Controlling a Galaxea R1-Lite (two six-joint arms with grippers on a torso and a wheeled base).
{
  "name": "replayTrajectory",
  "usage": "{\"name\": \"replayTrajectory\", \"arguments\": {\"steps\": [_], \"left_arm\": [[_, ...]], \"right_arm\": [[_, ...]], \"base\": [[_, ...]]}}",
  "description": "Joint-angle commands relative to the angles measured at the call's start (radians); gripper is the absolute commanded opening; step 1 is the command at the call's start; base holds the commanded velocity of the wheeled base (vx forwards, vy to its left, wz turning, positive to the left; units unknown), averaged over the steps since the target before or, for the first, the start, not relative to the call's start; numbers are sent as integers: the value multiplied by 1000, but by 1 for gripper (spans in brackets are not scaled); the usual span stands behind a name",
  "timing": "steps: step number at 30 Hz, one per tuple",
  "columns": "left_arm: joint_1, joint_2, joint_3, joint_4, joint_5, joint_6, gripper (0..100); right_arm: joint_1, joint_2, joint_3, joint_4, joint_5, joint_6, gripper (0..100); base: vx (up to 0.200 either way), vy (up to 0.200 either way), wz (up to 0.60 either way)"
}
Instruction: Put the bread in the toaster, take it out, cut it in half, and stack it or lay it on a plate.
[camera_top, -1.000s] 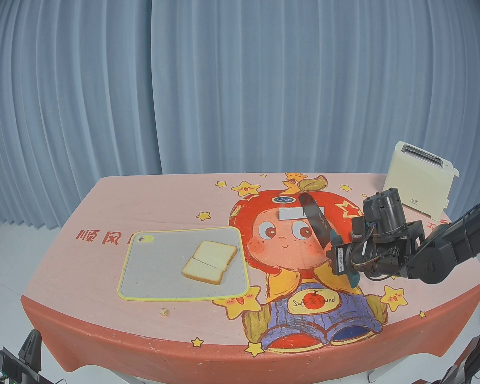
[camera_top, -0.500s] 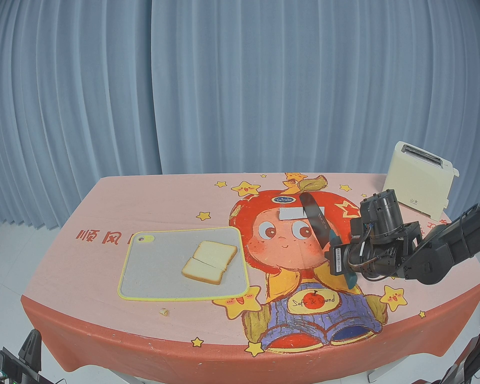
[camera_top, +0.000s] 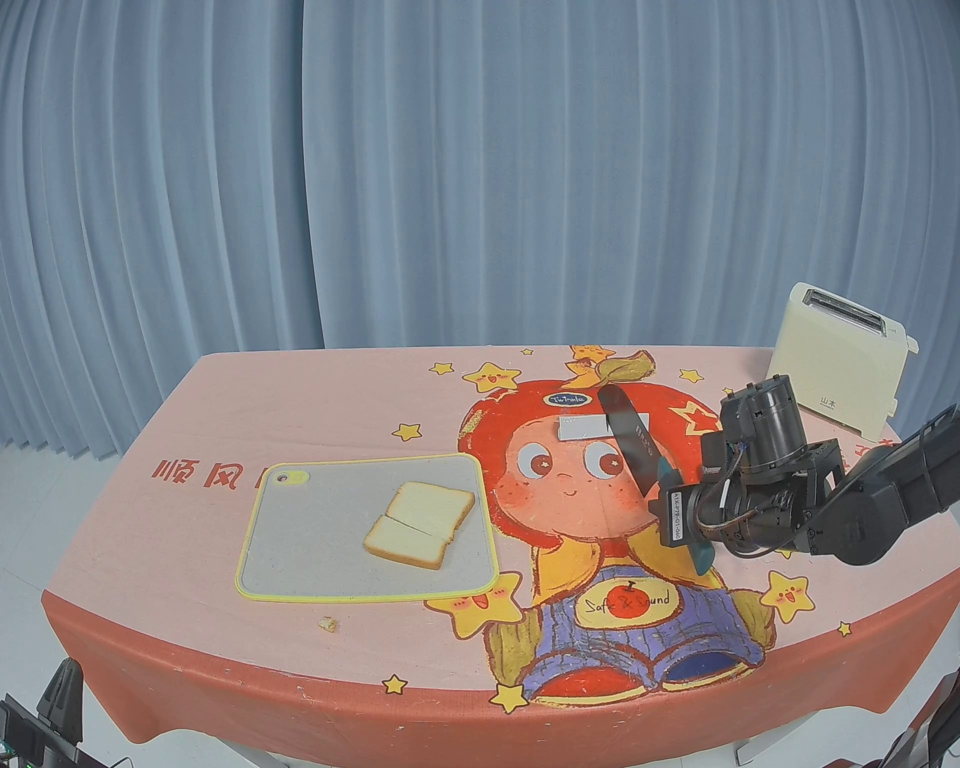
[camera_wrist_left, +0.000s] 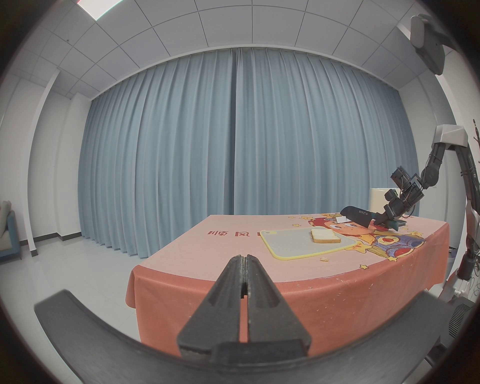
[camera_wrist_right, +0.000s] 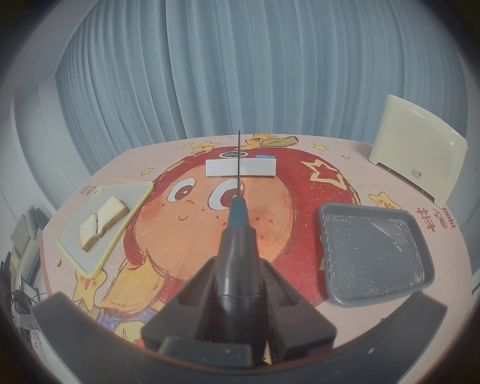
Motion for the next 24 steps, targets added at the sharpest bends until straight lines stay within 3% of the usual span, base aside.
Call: {"name": "replayTrajectory", "arguments": {"steps": [1,24], "left_arm": [[0,1,18,0,0,0,0],[0,1,18,0,0,0,0]], "right_arm": [[1,-15,-2,6,2,0,0],[5,-4,-7,10,3,1,0]], "base": [[0,0,0],[0,0,0]]}}
